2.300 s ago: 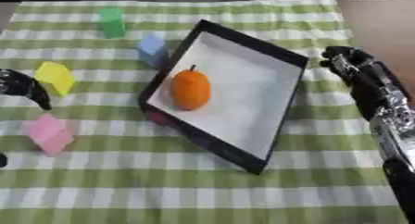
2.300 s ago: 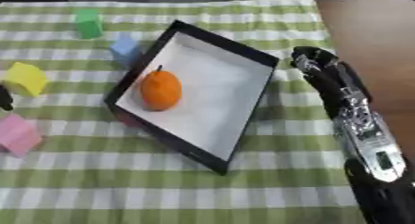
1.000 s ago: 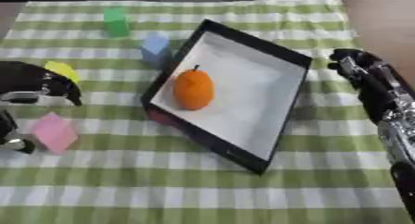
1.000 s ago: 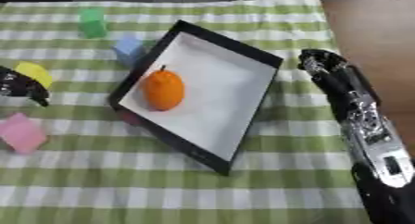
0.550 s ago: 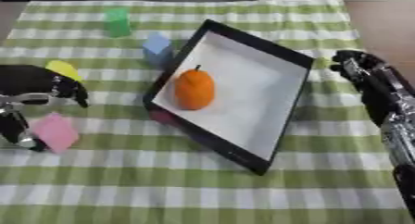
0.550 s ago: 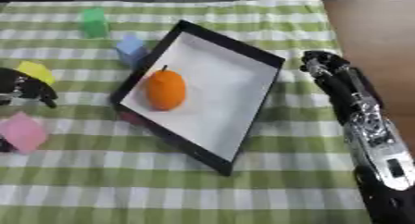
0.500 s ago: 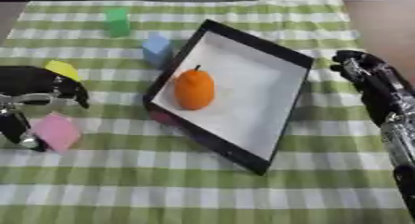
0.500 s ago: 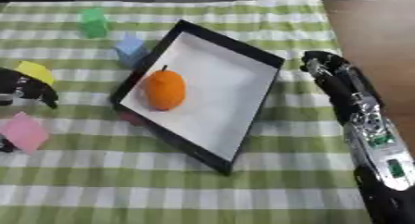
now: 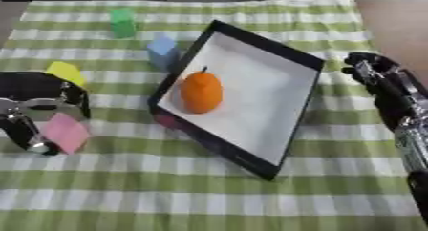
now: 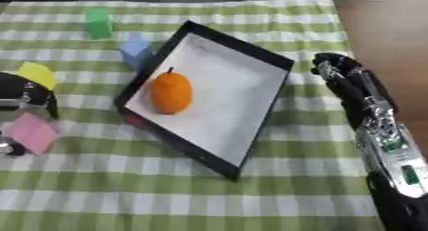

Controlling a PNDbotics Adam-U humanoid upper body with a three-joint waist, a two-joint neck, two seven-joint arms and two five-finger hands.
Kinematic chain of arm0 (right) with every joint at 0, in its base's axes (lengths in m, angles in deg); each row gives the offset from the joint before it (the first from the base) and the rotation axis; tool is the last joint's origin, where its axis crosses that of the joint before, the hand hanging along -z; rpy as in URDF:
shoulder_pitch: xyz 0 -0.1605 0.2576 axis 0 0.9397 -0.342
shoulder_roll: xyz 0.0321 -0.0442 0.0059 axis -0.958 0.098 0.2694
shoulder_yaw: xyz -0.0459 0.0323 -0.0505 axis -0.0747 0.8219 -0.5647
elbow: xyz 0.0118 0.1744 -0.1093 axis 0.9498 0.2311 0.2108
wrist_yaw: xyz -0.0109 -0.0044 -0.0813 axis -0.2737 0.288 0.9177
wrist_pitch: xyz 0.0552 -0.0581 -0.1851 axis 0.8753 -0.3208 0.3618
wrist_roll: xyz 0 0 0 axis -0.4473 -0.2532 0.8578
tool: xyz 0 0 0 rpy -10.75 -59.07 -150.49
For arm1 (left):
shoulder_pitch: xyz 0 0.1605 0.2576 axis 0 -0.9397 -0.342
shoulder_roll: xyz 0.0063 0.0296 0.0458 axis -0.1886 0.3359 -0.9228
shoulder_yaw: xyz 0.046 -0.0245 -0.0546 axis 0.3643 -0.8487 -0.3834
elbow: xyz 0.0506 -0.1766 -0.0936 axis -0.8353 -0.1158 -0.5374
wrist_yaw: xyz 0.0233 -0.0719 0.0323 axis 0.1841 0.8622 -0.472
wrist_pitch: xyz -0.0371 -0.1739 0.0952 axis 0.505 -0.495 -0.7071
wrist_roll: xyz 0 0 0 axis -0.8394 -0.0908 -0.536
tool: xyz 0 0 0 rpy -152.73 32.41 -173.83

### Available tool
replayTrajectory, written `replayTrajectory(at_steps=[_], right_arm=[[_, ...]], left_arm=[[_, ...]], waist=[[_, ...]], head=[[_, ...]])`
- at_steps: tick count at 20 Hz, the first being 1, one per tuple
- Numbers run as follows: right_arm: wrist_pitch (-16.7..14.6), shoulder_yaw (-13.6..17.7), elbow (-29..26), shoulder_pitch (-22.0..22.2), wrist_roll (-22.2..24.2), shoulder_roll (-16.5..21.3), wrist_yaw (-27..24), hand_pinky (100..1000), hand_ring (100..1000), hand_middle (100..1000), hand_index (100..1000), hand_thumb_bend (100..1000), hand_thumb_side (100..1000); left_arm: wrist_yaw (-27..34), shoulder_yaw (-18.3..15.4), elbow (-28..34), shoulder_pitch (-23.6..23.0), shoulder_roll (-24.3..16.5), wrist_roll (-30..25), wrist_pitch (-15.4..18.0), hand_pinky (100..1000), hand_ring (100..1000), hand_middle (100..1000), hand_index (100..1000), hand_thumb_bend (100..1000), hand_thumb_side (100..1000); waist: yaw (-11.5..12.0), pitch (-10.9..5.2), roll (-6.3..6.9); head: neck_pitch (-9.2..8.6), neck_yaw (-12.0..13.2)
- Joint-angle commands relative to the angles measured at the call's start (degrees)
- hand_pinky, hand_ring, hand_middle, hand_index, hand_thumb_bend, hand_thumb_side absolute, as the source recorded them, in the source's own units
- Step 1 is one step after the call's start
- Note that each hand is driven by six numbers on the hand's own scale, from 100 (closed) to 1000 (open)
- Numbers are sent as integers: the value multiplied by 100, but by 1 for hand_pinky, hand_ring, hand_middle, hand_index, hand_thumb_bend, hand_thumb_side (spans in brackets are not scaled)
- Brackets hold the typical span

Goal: Pick up objects on the table and place them in the box.

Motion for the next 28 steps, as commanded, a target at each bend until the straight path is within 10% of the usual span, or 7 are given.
replayTrajectory(at_steps=[1,9,14,28], right_arm=[[-15,44,-47,-33,11,76,34,973,790,735,748,121,487],[-27,51,-56,-32,3,137,21,974,790,735,748,117,484],[-53,71,-98,-82,-33,293,5,974,791,736,749,116,477],[-162,221,-192,-234,-263,529,-105,972,790,736,748,110,459]], left_arm=[[110,-120,205,62,-198,-394,366,769,694,589,644,432,100],[690,-802,1387,524,-166,-183,-288,751,666,569,615,407,100],[788,-649,1686,1173,475,-401,-776,750,659,565,611,410,100],[-53,-289,723,2118,2527,-984,-870,754,672,582,626,452,100]], waist=[[11,-115,47],[68,-178,62],[108,-219,76],[185,-288,62]], head=[[-16,-12],[-16,-137],[-16,-212],[-16,-494]])
